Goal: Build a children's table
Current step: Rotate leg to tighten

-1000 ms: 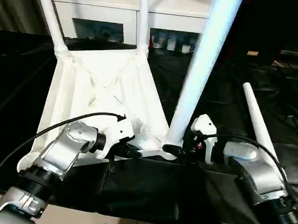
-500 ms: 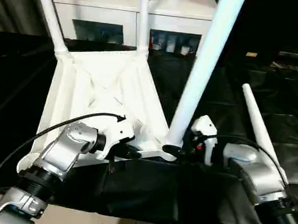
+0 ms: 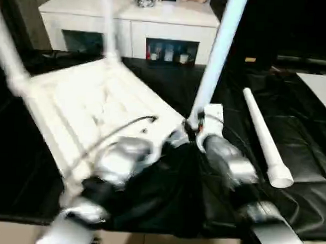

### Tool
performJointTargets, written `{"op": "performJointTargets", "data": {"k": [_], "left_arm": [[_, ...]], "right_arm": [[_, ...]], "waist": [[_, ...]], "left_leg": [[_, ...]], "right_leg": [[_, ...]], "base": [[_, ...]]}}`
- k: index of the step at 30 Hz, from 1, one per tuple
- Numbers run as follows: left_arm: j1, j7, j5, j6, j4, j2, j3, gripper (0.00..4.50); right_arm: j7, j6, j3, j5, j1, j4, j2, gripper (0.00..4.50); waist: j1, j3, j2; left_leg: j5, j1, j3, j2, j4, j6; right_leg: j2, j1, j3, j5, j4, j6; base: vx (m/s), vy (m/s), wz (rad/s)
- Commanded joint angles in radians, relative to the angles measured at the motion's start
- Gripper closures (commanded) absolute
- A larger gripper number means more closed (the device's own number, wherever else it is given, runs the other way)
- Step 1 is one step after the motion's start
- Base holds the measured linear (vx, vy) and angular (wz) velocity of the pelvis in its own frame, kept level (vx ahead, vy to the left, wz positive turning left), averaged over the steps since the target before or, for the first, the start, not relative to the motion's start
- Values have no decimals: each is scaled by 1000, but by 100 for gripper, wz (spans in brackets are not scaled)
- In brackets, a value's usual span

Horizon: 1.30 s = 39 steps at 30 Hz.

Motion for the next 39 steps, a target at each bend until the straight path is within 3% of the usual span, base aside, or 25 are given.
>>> {"op": "performJointTargets", "data": {"k": [1,4,9,10,13,15,17,20,21,24,25,29,30,31,34,39], "left_arm": [[-21,-13,-32,-11,-29,-29,-8,450],[-20,-11,-31,-12,-35,-19,-3,450],[-17,-28,-21,-16,-32,15,-4,450],[-17,-27,-20,-18,-31,17,-3,450],[-11,-46,-18,-36,-35,37,-10,450],[-2,-75,-19,-57,-49,62,-20,450],[11,-120,-26,-81,-71,92,-30,450],[30,-189,-34,-122,-101,144,-45,450],[41,-237,-37,-156,-116,177,-58,450],[70,-364,-63,-196,-160,246,-83,450],[92,-465,-91,-239,-198,290,-101,450],[105,-538,-96,-246,-228,344,-130,450],[109,-568,-96,-261,-235,363,-139,450],[113,-597,-107,-265,-247,377,-142,450],[117,-634,-125,-274,-262,397,-140,450],[112,-653,-124,-293,-252,413,-135,450]], "right_arm": [[-56,44,-38,11,46,143,-8,181],[-38,22,-39,8,27,162,-5,181],[6,-80,-45,-7,-20,219,1,181],[5,-94,-46,-10,-23,218,-1,125],[46,-126,-41,-4,-26,178,-11,109],[98,-143,-30,-1,-22,124,-26,90],[186,-140,-12,11,0,44,-46,65],[328,-95,31,33,60,-107,-89,49],[403,-73,64,35,101,-191,-128,25],[559,-13,127,56,185,-357,-223,12],[665,21,162,87,234,-453,-290,5],[788,38,200,93,291,-555,-377,5],[829,40,212,91,307,-584,-408,5],[862,37,223,88,314,-598,-432,5],[896,51,233,80,322,-631,-463,5],[919,54,258,59,321,-645,-482,5]], "waist": [[0,-38,6],[-1,-40,-1],[-7,-39,0],[-8,-38,0],[-9,-39,0],[-1,-47,0],[9,-56,-2],[20,-55,-4],[26,-55,-2],[41,-55,3],[51,-54,7],[58,-53,10],[62,-53,18],[63,-52,14],[64,-50,16],[62,-49,11]], "left_leg": [[-401,11,-41,59,-96,-33],[-407,6,-42,60,-98,-29],[-437,8,-42,59,-96,-24],[-440,8,-43,59,-98,-24],[-444,7,-42,60,-99,-20],[-386,3,-38,63,-96,-9],[-274,-8,-31,65,-91,27],[-170,-19,-23,64,-83,78],[-154,-19,-22,63,-82,85],[-81,-18,-19,68,-79,109],[-83,-12,-19,70,-79,112],[-78,-6,-13,77,-78,108],[-87,-4,-13,77,-78,98],[-108,-2,-12,79,-81,88],[-121,1,-8,81,-84,66],[-137,-5,-8,79,-85,47]], "right_leg": [[-78,7,34,-370,-98,-165],[-78,9,33,-364,-96,-163],[-82,2,34,-416,-103,-157],[-80,2,33,-424,-104,-154],[-79,0,34,-418,-104,-155],[-82,5,39,-335,-97,-174],[-80,16,40,-193,-83,-202],[-80,22,39,-109,-76,-237],[-79,25,38,-96,-76,-237],[-78,26,38,-7,-64,-253],[-76,27,36,9,-63,-257],[-75,22,33,59,-54,-282],[-75,21,32,45,-56,-286],[-75,23,31,22,-58,-280],[-76,22,30,5,-59,-278],[-81,25,30,-51,-62,-261]], "base": [[0,0,0],[0,0,0],[0,0,0],[0,0,0],[0,0,0],[0,0,0],[0,0,0],[0,0,0],[0,0,0],[17,-10,1],[0,0,0],[0,0,0],[0,0,0],[0,0,0],[0,0,0],[0,0,0]]}}
